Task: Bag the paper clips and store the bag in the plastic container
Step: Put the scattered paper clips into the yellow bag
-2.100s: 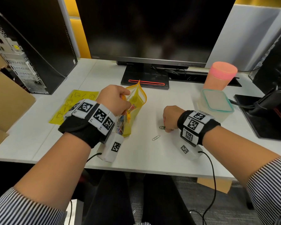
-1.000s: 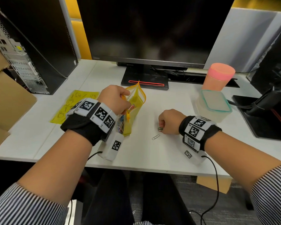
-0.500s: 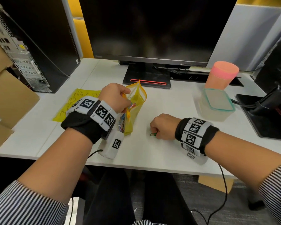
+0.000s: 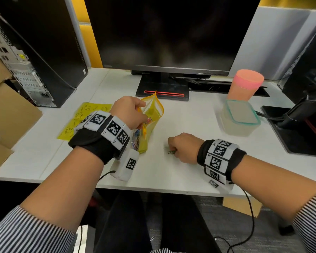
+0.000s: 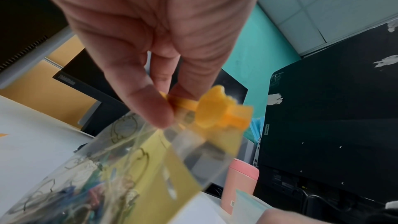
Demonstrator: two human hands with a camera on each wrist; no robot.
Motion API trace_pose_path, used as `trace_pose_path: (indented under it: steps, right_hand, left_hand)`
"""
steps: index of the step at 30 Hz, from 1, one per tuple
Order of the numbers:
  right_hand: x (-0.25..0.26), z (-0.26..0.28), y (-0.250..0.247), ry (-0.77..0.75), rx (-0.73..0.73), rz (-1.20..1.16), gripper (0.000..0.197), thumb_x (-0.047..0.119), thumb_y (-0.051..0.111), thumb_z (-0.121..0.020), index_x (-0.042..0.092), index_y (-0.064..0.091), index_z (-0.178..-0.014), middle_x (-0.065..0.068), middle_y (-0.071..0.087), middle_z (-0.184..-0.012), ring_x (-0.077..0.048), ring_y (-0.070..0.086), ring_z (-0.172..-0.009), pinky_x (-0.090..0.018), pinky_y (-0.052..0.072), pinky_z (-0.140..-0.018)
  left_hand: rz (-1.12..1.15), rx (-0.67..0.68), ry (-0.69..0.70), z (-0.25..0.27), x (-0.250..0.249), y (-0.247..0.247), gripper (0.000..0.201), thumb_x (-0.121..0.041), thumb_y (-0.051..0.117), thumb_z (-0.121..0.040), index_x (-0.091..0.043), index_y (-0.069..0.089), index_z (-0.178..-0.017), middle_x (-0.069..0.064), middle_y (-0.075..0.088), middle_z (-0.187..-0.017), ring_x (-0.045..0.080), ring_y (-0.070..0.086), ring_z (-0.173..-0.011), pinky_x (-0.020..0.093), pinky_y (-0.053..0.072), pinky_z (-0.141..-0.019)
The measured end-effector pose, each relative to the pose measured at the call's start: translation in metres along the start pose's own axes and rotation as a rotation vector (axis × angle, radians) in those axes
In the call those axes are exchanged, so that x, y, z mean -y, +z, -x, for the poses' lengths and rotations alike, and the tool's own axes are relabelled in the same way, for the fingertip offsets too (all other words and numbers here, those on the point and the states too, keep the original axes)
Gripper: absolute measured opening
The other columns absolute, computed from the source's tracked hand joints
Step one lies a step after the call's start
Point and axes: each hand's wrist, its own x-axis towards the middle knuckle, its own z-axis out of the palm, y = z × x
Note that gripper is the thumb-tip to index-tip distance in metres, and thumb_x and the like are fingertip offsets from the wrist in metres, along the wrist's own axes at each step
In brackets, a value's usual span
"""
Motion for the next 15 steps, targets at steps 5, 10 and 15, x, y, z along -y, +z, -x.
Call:
trace_pose_path:
  steps: [5, 10, 15]
  right_hand:
    - [-0.003, -0.001, -0.06, 0.132, -0.425, -0.623, 0.012, 0.007, 0.066, -0.08, 0.016, 0.059, -0.077, 0.003, 0.054, -0.07, -0.017, 0.051, -0.07, -0.023, 0.04, -0.062]
    - [0.027, -0.024, -0.105, 0.184, -0.391, -0.641, 0.009, 0.002, 0.068, -0.072, 0.008, 0.063, -0.077, -0.008, 0.06, -0.064, -0.021, 0.056, -0.055, -0.029, 0.05, -0.051]
    - [0.04, -0.03, -0.097, 0.196, -0.331, -0.333, 0.02, 0.014, 0.068, -0.079, 0.005, 0.069, -0.096, -0.009, 0.069, -0.093, -0.025, 0.066, -0.088, -0.032, 0.056, -0.078]
  left_hand:
    - [0.136, 0.004, -0.015, 0.006, -0.002, 0.008, 0.056, -0.006, 0.075, -0.073, -0.011, 0.059, -0.126, -0.001, 0.054, -0.074, 0.033, 0.07, -0.072, 0.045, 0.059, -0.08]
    - [0.228, -0.112, -0.035, 0.021, -0.011, 0.032, 0.064, -0.013, 0.071, -0.067, -0.014, 0.057, -0.129, 0.003, 0.061, -0.088, 0.033, 0.069, -0.085, 0.038, 0.056, -0.079]
    - [0.286, -0.268, -0.061, 0.033, -0.014, 0.047, 0.058, -0.017, 0.065, -0.078, -0.02, 0.052, -0.134, 0.008, 0.061, -0.116, 0.025, 0.063, -0.102, 0.029, 0.047, -0.075]
